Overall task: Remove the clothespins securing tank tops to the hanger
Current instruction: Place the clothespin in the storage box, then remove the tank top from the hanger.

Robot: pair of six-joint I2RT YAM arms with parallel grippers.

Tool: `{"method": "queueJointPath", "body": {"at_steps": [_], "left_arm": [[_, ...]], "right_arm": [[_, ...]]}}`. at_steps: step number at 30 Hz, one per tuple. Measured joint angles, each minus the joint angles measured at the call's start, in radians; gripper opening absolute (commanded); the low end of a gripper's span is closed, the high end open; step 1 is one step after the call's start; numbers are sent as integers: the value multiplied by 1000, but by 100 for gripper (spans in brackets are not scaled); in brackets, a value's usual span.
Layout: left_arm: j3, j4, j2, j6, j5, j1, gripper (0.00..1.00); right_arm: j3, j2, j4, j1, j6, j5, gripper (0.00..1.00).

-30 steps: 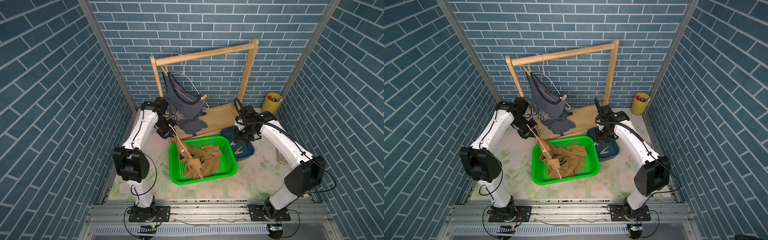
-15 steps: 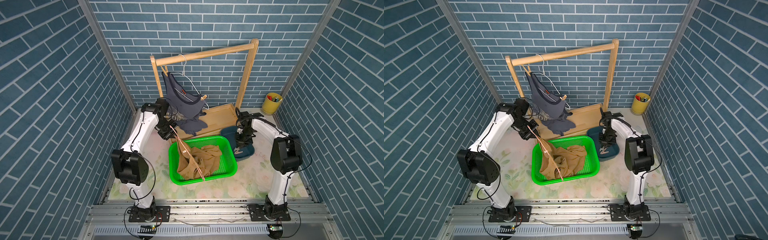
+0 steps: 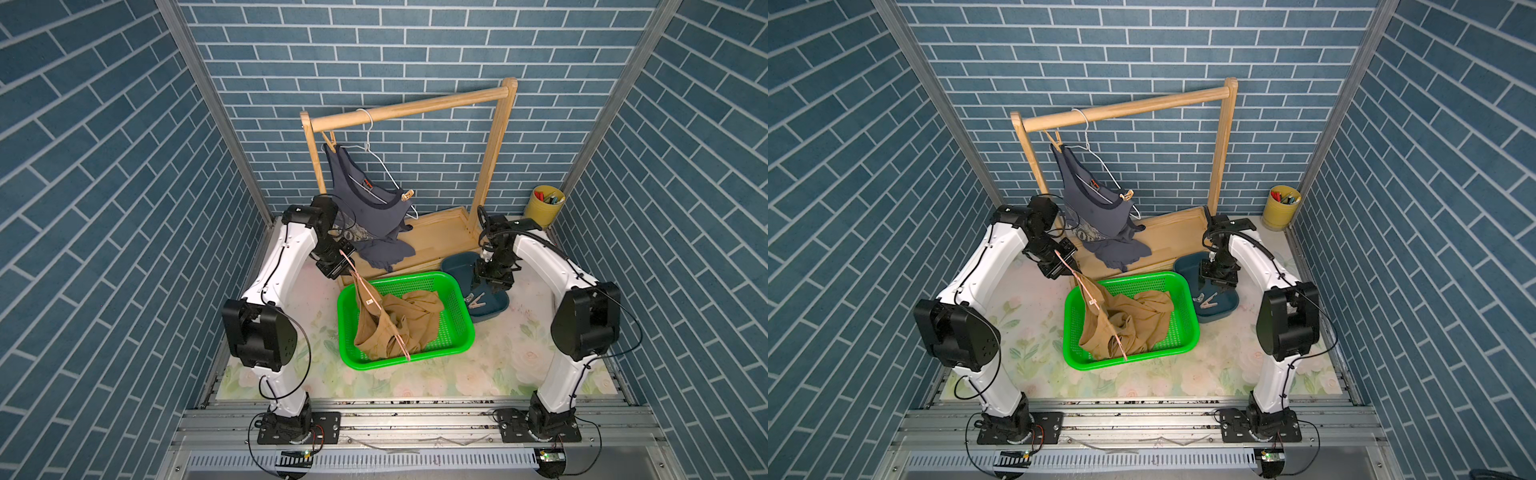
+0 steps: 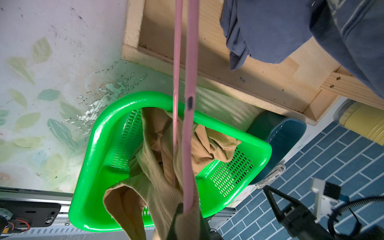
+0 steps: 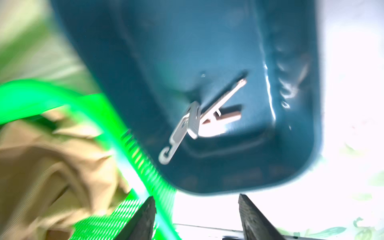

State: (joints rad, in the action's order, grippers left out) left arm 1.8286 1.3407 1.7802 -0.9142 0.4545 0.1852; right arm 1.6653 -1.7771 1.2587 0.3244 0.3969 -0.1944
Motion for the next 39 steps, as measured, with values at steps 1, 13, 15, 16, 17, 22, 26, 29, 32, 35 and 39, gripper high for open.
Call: {"method": "queueJointPath", "body": {"at_steps": [1,13,15,16,17,22,26,29,32,35,39], "left_arm": [[4,0,0,-2,-2,0,0],[109,0,0,-17,-25,26,0],[145,0,0,-17,-32,41,0],[162,0,1,-16,-36,50,0],[174,0,0,-17,-39,57,0],[191,0,0,-31,-43,77,0],[200,0,0,-51,-46,77,0],[224,0,0,-59,-47,77,0],[248,1,0,-59,-46,77,0],[267,4,0,-57,-47,77,0],[298,23,2,-43,-50,77,0]], "right_arm": [[12,39,8,11,6,-12,65],[477,-3,31,414,83,-282,64],[530,-70,29,440,96,-305,64],[552,-103,28,452,97,-314,64],[568,-132,27,462,101,-323,64],[588,-214,18,501,122,-337,60],[588,-219,13,522,132,-341,59],[571,-216,10,534,135,-340,59],[519,-204,5,543,139,-334,57],[447,-182,-2,553,142,-325,53],[350,-134,-16,559,150,-313,38]]}}
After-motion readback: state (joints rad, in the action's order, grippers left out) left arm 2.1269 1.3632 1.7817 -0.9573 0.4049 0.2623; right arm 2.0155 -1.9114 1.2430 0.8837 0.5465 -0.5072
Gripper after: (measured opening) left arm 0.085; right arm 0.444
